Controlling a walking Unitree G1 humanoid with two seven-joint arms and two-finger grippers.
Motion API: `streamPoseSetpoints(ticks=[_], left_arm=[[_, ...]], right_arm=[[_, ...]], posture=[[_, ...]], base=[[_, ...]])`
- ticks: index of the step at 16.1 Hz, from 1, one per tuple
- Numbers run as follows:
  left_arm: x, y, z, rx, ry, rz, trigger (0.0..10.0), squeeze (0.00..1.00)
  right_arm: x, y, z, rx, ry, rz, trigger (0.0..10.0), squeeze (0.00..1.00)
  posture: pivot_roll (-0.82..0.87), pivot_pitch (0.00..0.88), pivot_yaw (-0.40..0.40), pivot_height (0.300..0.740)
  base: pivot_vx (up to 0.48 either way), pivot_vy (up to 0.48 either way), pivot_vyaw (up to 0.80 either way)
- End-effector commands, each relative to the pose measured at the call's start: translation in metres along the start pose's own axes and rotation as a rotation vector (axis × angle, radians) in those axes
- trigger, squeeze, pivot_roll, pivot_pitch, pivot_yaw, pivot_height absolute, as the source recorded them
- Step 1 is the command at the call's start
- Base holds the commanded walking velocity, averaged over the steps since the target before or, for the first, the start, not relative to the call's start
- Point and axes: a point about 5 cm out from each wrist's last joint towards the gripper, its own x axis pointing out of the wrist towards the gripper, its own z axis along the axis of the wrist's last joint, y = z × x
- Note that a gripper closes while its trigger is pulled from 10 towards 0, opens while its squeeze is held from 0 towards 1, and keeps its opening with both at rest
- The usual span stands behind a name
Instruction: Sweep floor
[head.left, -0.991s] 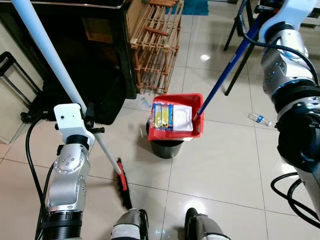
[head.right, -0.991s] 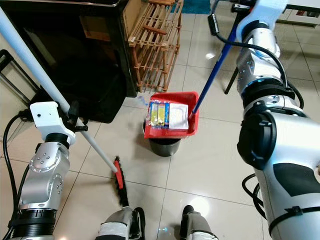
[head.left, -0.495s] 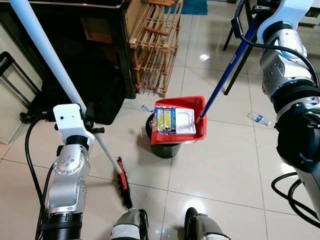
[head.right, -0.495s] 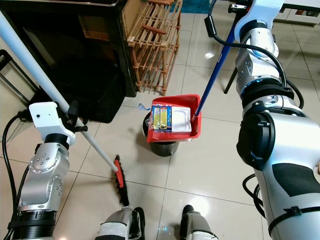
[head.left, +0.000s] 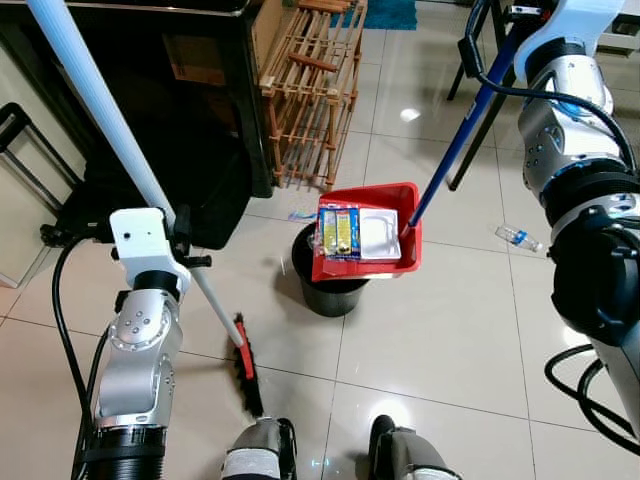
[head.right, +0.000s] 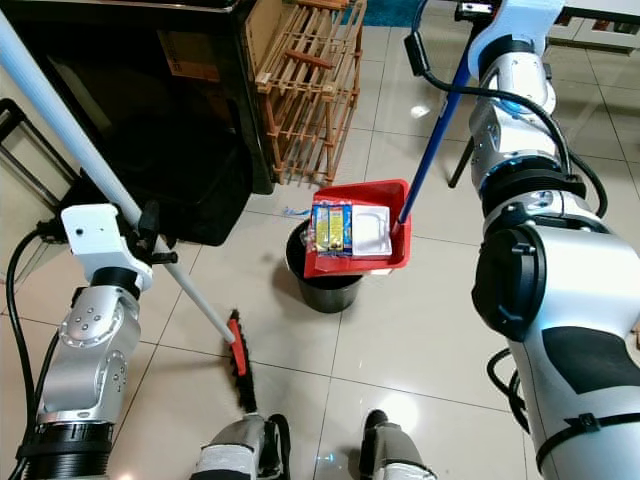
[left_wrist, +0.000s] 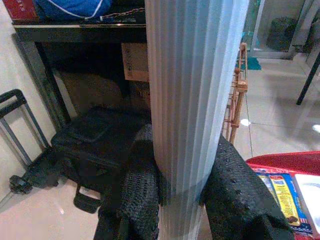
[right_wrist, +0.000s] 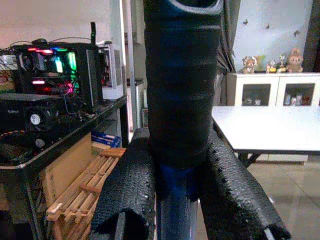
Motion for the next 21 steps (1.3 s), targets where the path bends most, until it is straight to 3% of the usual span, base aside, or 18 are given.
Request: streamPoseSetpoints(ticks=[1, 8, 21], left_arm=[[-0.002, -0.001, 0.010, -0.005, -0.048, -0.013, 10.0, 0.00], [-0.002, -0.003, 0.012, -0.013, -0.056, -0.025, 10.0, 0.00], [-0.002, -0.001, 0.013, -0.007, -0.062, -0.027, 10.0, 0.00]], right_arm=[[0.004, 0.003, 0.018, -0.014, -0.096, 0.011, 10.0, 0.00], [0.001, 0.017, 0.019, -0.132, -0.172, 0.053, 10.0, 0.00], [-0.003, 0.024, 0.026, -0.114, -0.276, 0.049, 10.0, 0.00]], posture=[[0.10, 0.175, 0.028, 0.740], [0.10, 0.179, 0.028, 0.740], [0.11, 0.185, 0.030, 0.740]], base=[[0.000, 0.000, 0.00], [0.000, 0.000, 0.00], [0.000, 0.000, 0.00]])
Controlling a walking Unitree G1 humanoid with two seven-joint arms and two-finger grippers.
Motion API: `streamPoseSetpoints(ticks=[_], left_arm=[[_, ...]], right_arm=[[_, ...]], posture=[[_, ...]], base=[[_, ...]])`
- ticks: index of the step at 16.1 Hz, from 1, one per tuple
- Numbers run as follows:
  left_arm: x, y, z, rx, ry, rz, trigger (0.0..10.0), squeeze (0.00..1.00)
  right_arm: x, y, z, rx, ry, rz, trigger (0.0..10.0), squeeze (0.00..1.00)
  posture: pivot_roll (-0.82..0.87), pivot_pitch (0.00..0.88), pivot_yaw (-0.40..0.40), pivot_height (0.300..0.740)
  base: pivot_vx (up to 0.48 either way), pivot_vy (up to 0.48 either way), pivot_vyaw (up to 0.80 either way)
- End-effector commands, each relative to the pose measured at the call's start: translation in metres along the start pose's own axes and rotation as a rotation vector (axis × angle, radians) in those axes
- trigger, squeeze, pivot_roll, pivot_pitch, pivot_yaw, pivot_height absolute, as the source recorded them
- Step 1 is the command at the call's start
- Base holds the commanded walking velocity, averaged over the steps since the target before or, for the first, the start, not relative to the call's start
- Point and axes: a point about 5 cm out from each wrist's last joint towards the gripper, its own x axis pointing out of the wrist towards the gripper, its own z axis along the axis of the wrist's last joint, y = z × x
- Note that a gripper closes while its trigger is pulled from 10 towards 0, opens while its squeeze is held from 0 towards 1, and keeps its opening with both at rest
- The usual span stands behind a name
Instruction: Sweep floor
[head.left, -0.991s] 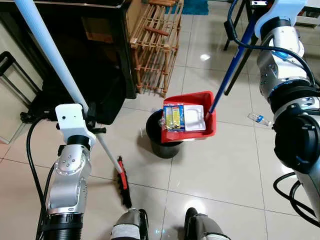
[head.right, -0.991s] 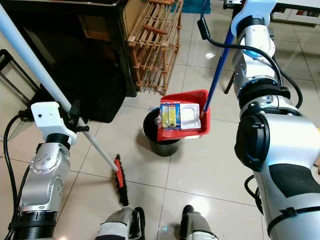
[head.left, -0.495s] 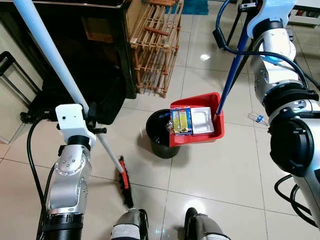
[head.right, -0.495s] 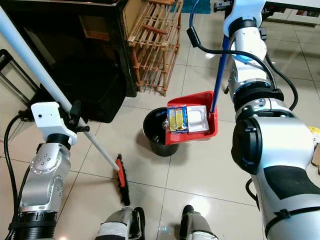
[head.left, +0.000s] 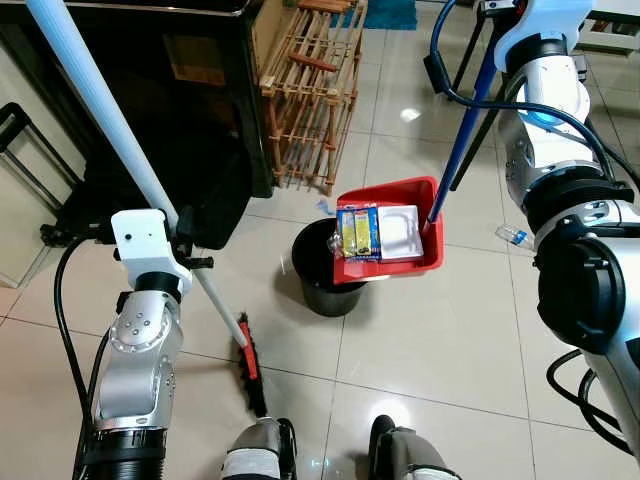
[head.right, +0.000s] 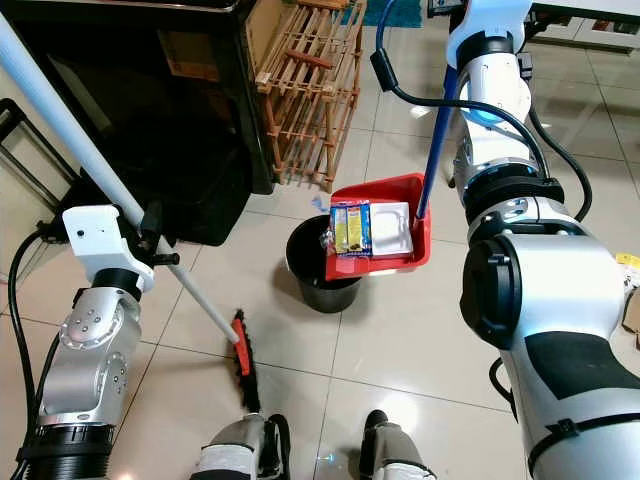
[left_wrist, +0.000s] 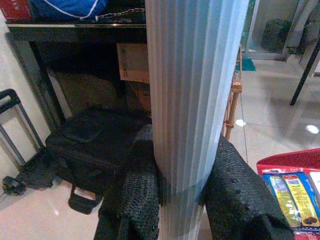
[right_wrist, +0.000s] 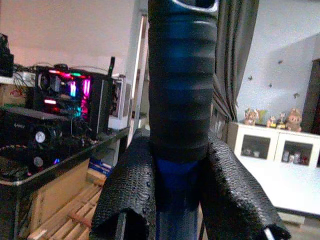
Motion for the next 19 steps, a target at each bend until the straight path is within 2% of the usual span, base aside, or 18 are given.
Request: streamPoseSetpoints(ticks=[1, 11, 15, 19], left_arm=[[-0.001, 0.000, 0.013, 0.004, -0.057, -0.008, 10.0, 0.00], [-0.001, 0.001, 0.014, 0.003, -0.063, -0.007, 10.0, 0.00], [-0.001, 0.001, 0.015, 0.003, -0.064, -0.010, 10.0, 0.00], [-0.002, 0.000, 0.015, 0.003, -0.065, -0.012, 10.0, 0.00]], right_arm=[[0.005, -0.001, 0.016, 0.010, -0.096, -0.018, 10.0, 0.00], [0.000, 0.010, 0.025, -0.051, -0.222, 0.009, 10.0, 0.00], [-0.001, 0.017, 0.025, -0.103, -0.239, 0.042, 10.0, 0.00], [-0.002, 0.019, 0.025, -0.113, -0.251, 0.050, 10.0, 0.00]], posture=[[0.11, 0.186, 0.029, 0.740], [0.12, 0.190, 0.032, 0.740], [0.12, 0.191, 0.032, 0.740], [0.12, 0.190, 0.030, 0.740]], base=[[0.000, 0.000, 0.00], [0.000, 0.000, 0.00], [0.000, 0.000, 0.00], [0.000, 0.000, 0.00]])
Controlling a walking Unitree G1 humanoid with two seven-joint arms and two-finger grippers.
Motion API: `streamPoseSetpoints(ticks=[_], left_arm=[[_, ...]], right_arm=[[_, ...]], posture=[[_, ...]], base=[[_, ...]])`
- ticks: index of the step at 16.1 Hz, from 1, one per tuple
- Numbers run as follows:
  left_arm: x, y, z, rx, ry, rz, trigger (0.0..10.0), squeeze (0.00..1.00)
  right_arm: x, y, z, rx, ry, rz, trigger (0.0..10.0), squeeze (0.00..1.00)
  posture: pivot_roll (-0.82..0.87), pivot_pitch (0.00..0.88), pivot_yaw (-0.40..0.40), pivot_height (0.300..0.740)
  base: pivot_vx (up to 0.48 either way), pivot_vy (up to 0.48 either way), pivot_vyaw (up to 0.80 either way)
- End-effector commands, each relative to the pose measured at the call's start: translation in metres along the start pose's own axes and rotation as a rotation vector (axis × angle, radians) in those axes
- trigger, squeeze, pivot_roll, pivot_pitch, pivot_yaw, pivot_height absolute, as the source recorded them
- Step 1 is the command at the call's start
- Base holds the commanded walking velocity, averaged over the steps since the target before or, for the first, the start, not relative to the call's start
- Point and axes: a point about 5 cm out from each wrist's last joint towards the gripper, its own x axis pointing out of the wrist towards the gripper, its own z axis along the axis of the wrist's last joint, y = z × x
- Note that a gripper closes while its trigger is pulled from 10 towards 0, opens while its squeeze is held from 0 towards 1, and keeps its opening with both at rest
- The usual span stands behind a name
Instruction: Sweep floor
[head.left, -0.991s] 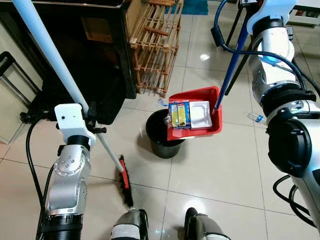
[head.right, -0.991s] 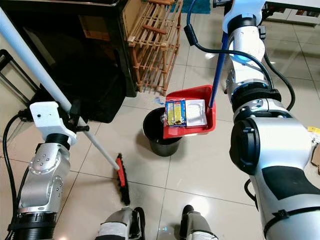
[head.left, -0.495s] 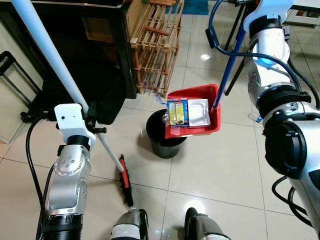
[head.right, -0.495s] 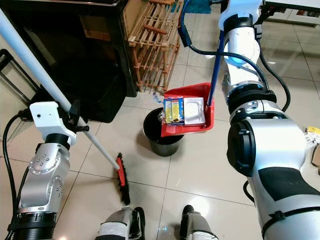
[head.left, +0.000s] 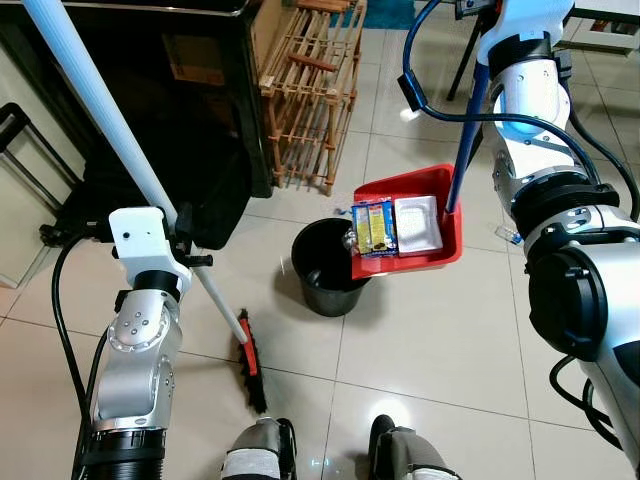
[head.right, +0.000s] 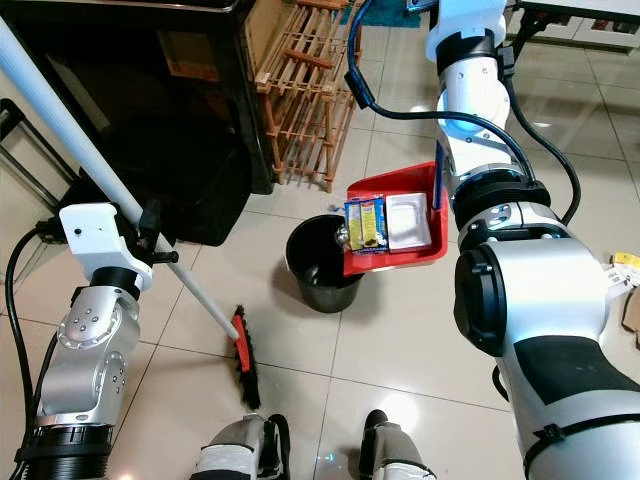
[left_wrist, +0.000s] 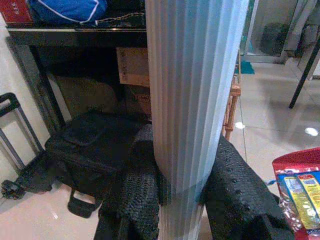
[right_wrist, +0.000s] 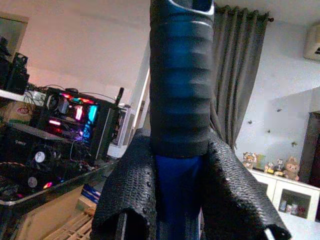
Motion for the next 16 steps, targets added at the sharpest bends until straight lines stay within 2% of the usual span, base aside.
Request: streamPoseSetpoints(ticks=[1, 13, 16], left_arm=[[-0.0011, -0.0003, 0.0118, 0.005, -0.053, -0.010, 10.0, 0.00], [-0.0010, -0.0014, 0.0100, 0.017, -0.043, -0.011, 10.0, 0.00], [-0.0008, -0.0013, 0.0103, 0.018, -0.044, -0.012, 10.0, 0.00]], right_arm=[[0.0051, -0.0004, 0.0142, -0.013, -0.095, 0.003, 10.0, 0.00], [0.0024, 0.0048, 0.0111, -0.025, -0.085, 0.020, 10.0, 0.00], [0.0021, 0.0044, 0.0103, -0.025, -0.081, 0.021, 10.0, 0.00]], posture=[[0.12, 0.191, 0.029, 0.740], [0.12, 0.192, 0.027, 0.740], [0.12, 0.192, 0.029, 0.740]], base=[[0.000, 0.000, 0.00], [0.000, 0.000, 0.00], [0.284, 0.000, 0.00]])
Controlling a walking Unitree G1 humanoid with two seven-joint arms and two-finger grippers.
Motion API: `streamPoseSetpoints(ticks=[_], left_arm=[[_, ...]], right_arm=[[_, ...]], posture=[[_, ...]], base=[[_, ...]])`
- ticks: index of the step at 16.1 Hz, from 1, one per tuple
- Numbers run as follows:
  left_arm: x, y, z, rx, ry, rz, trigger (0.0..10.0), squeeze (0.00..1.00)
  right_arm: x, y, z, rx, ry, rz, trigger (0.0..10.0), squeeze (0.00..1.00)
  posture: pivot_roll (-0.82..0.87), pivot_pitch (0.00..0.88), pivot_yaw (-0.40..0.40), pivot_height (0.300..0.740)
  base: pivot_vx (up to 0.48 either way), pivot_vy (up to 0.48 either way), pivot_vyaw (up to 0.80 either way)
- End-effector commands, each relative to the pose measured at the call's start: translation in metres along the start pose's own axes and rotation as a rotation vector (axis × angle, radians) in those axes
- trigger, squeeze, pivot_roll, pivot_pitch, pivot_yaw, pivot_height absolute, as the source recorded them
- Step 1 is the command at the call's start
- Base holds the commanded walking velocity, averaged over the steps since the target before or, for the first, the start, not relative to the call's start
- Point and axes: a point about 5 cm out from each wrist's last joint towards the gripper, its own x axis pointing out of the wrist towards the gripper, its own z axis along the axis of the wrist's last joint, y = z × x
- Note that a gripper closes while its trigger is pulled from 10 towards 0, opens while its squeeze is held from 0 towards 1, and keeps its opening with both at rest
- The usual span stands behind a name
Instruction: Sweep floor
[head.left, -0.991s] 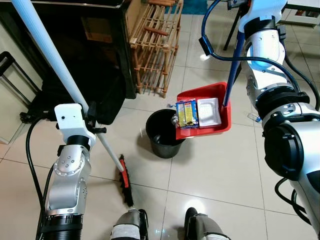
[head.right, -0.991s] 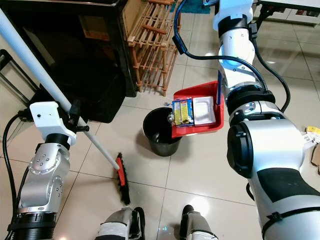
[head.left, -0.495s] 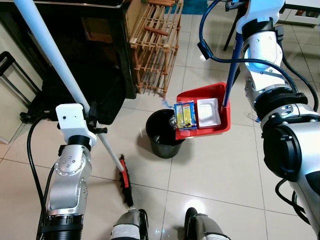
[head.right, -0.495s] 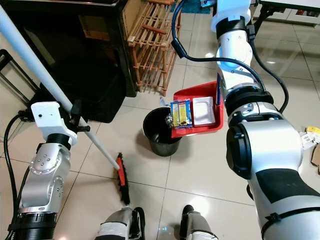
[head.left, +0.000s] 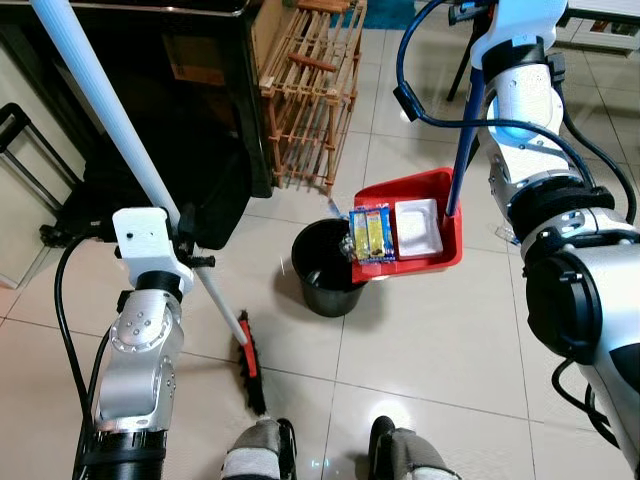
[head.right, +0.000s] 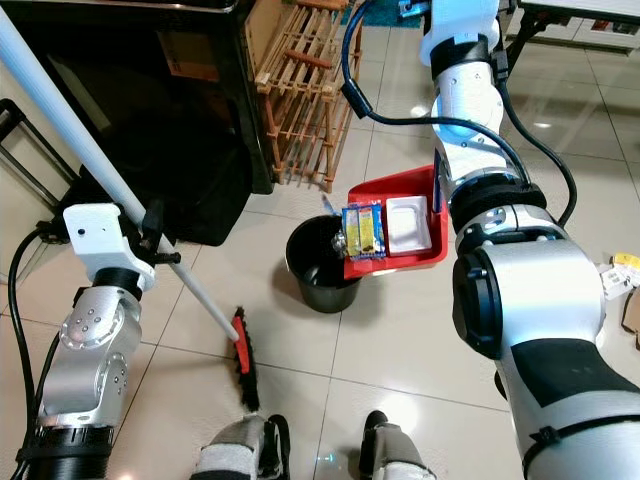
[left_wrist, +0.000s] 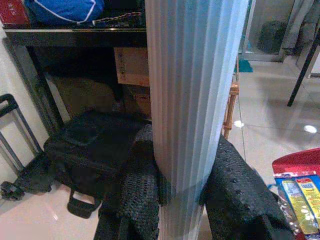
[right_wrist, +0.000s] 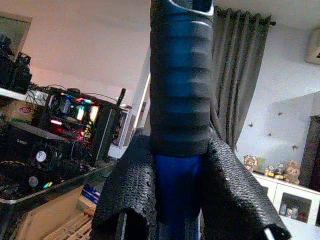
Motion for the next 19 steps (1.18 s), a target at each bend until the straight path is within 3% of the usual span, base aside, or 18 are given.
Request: streamPoseSetpoints(ticks=[1, 13, 19], left_arm=[[-0.0001, 0.0009, 0.0115, 0.010, -0.050, -0.004, 10.0, 0.00], [0.0006, -0.0003, 0.0133, 0.010, -0.058, -0.005, 10.0, 0.00], [0.0005, -0.0012, 0.0142, 0.004, -0.063, -0.007, 10.0, 0.00]], right_arm=[[0.0060, -0.0012, 0.0126, -0.011, -0.075, 0.005, 10.0, 0.00], [0.0052, -0.0017, 0.0108, -0.012, -0.066, 0.006, 10.0, 0.00], [0.0044, -0.0012, 0.0099, -0.009, -0.062, 0.009, 10.0, 0.00]], posture=[[0.12, 0.192, 0.028, 0.740], [0.12, 0.193, 0.029, 0.740], [0.12, 0.195, 0.028, 0.740]], base=[[0.296, 0.000, 0.00], [0.349, 0.000, 0.00], [0.000, 0.000, 0.00]])
